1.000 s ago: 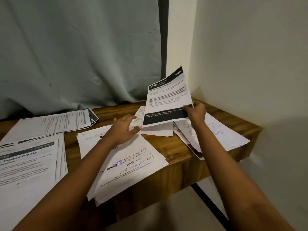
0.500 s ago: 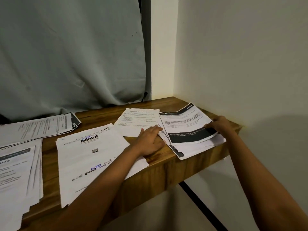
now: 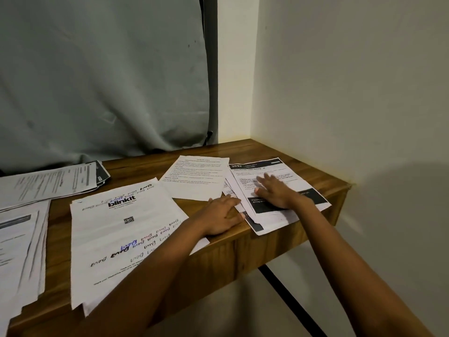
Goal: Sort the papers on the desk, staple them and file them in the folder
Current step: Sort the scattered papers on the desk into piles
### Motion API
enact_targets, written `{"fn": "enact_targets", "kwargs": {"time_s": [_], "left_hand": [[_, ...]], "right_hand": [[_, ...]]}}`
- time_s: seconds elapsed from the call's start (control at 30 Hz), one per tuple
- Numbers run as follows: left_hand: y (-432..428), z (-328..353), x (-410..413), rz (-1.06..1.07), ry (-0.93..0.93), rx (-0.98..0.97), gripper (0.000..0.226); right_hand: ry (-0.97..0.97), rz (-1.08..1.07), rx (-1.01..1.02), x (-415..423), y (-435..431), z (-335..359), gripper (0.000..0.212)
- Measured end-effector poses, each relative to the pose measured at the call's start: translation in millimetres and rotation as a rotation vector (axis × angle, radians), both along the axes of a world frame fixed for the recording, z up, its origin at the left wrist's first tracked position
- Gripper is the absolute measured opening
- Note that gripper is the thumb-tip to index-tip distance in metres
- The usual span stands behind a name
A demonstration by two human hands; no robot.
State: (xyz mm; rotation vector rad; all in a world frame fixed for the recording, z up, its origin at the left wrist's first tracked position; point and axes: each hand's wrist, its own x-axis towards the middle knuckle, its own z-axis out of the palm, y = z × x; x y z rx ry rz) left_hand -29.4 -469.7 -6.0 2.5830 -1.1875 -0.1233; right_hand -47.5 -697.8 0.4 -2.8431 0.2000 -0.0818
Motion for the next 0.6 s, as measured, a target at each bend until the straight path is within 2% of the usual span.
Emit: {"fn": "enact_targets", "kwargs": {"time_s": [0.07, 0.23, 0.33, 0.37, 0.43, 0.5, 0.53, 0.6], "left_hand": [[12.8, 5.4, 4.6, 0.028, -0.006, -0.045, 0.059], [65.9, 10.4, 29.3, 0.166, -0.001, -0.236, 0.054], [95.4, 6.4, 36.9, 0.218, 0.014, -0.262, 0.052], [102.8, 4.4, 38.0, 0.231, 0.003, -0.247, 0.053], [113.7, -0.6, 41.8, 0.244, -0.038, -0.197, 0.056], [117.5, -6.1, 44.1, 0.257, -0.029, -0.155, 0.057], [117.5, -9.8, 45.1, 0.258, -0.026, -0.134, 0.058], [116.6, -17.9, 47.5, 0.262, -0.054, -0.103, 0.059]], "right_hand": [[0.087, 0.005, -0.041, 5.8, 3.4, -11.2, 0.064], [0.081, -0.031, -0.046, 11.4, -0.3, -19.7, 0.063], [0.114, -0.045, -0.08, 15.9, 4.6, -9.4, 0.06], [0.06, -0.056, -0.081, 18.3, 8.4, -5.7, 0.056], [-0.214, -0.088, -0.025, 25.2, 23.4, -0.6, 0.044], [-0.478, -0.133, 0.14, 32.5, 47.5, 2.9, 0.032], [-0.508, -0.155, 0.226, 35.9, 60.8, 5.1, 0.029], [-0.406, -0.18, 0.298, 46.6, 84.2, 6.1, 0.034]]}}
